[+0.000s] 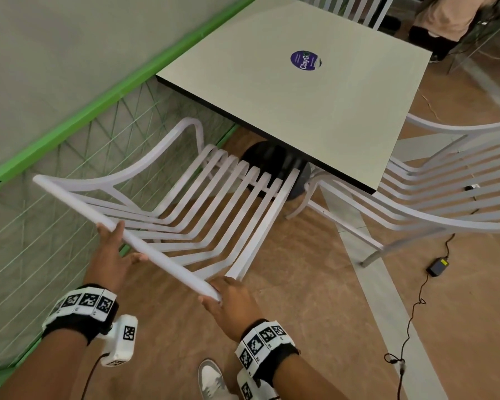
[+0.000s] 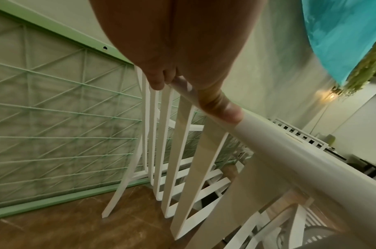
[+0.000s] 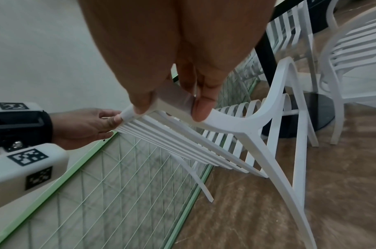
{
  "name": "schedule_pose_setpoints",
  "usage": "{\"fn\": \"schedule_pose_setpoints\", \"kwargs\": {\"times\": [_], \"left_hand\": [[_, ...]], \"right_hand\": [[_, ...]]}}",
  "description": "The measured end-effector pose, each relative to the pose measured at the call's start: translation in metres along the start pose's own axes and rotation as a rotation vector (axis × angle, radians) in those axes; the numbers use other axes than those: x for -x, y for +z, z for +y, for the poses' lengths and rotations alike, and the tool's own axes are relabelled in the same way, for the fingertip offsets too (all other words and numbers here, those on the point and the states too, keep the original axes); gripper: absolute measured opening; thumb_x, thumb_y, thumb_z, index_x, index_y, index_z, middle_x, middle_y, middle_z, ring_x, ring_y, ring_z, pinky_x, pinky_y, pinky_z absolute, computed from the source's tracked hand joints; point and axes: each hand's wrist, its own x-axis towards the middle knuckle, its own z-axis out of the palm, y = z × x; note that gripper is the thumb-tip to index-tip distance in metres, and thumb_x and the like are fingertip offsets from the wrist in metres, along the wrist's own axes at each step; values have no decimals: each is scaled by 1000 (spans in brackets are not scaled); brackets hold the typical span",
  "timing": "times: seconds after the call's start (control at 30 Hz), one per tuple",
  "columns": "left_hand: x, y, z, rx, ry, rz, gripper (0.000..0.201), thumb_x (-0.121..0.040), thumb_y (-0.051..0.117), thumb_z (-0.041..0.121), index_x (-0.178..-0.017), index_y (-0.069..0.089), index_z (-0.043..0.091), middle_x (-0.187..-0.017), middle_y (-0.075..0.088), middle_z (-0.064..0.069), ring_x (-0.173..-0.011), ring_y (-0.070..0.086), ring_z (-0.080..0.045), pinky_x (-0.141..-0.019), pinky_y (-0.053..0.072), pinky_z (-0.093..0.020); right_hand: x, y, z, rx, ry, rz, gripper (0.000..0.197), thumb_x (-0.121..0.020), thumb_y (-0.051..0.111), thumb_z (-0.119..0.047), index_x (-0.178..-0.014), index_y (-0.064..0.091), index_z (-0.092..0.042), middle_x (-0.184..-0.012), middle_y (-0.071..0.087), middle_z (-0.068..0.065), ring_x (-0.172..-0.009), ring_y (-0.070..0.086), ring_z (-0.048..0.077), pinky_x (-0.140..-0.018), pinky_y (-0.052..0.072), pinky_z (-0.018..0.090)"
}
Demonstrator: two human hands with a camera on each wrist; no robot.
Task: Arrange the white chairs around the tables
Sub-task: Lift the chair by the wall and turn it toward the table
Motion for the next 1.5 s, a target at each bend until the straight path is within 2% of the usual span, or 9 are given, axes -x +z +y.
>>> {"fn": "schedule_pose_setpoints", "kwargs": {"times": [0.13, 0.23, 0.27, 0.37, 0.53, 0.67, 1.07, 1.3, 1.5], "left_hand": [[-2, -11, -1, -52, 57, 8, 54, -79, 62, -10, -125, 52, 15, -154, 7, -21, -117, 48, -23, -102, 41, -37], [-2, -6, -2, -23, 86, -25, 45, -79, 59, -12, -117, 57, 12, -154, 7, -17, -109, 53, -28, -89, 49, -17], [1, 0, 0, -14, 114, -45, 43, -82, 56, -12, -116, 57, 14, -155, 4, -14, -107, 56, -31, -86, 53, -24], [8, 17, 7, -34, 90, -36, 43, -81, 63, 3, -120, 54, 18, -155, 5, -18, -123, 45, -43, -101, 44, -54], [9, 24, 20, -79, 52, 13, 51, -72, 74, 8, -118, 56, 21, -152, 7, -28, -129, 40, -39, -105, 39, -49], [6, 9, 18, -134, 56, 1, 49, -76, 69, 2, -120, 56, 21, -152, 10, -29, -113, 55, -33, -105, 38, -49], [-21, -16, -6, -319, 200, -69, 52, -71, 75, 7, -120, 59, 12, -150, 27, -20, -141, 20, -32, -112, 29, -52], [-25, -11, -2, -380, 348, -164, 46, -61, 81, 11, -106, 68, 10, -127, 57, -23, -131, 35, -44, -105, 34, -61], [-24, 3, 4, -372, 465, -169, 40, -60, 81, 13, -99, 70, 8, -110, 67, -21, -121, 45, -48, -95, 43, -61]], "right_hand": [[0, 6, -8, -2, 17, -11, 39, -83, 40, -60, -106, 53, -32, -94, 62, -1, -87, 54, 24, -79, 51, 42], [2, -6, -3, -22, 14, -52, 36, -84, 46, -55, -108, 54, -28, -96, 61, -1, -88, 54, 20, -77, 52, 38], [4, -13, 2, -24, 14, -62, 35, -85, 48, -53, -108, 55, -28, -96, 61, -2, -87, 54, 18, -76, 51, 34], [9, -35, 16, -5, -10, -48, 31, -87, 54, -45, -111, 56, -26, -95, 61, -4, -81, 53, 11, -67, 42, 20], [13, -46, 22, 7, -11, 10, 32, -88, 55, -44, -113, 56, -24, -96, 65, 0, -77, 52, 8, -66, 39, 22], [9, -28, 11, -5, 7, 23, 33, -88, 53, -46, -114, 55, -26, -101, 64, 0, -88, 54, 14, -74, 47, 28], [5, 2, -29, 266, -107, 188, 26, -83, 61, -33, -104, 58, -18, -87, 70, 2, -84, 57, 24, -76, 51, 44], [10, -11, -23, 300, -80, 180, 46, -58, 86, -30, -98, 65, -22, -71, 68, -8, -63, 63, 9, -53, 53, 21], [14, -18, -9, 230, -64, 227, 40, -77, 72, -10, -115, 59, -11, -91, 69, 10, -78, 65, 28, -60, 57, 37]]}}
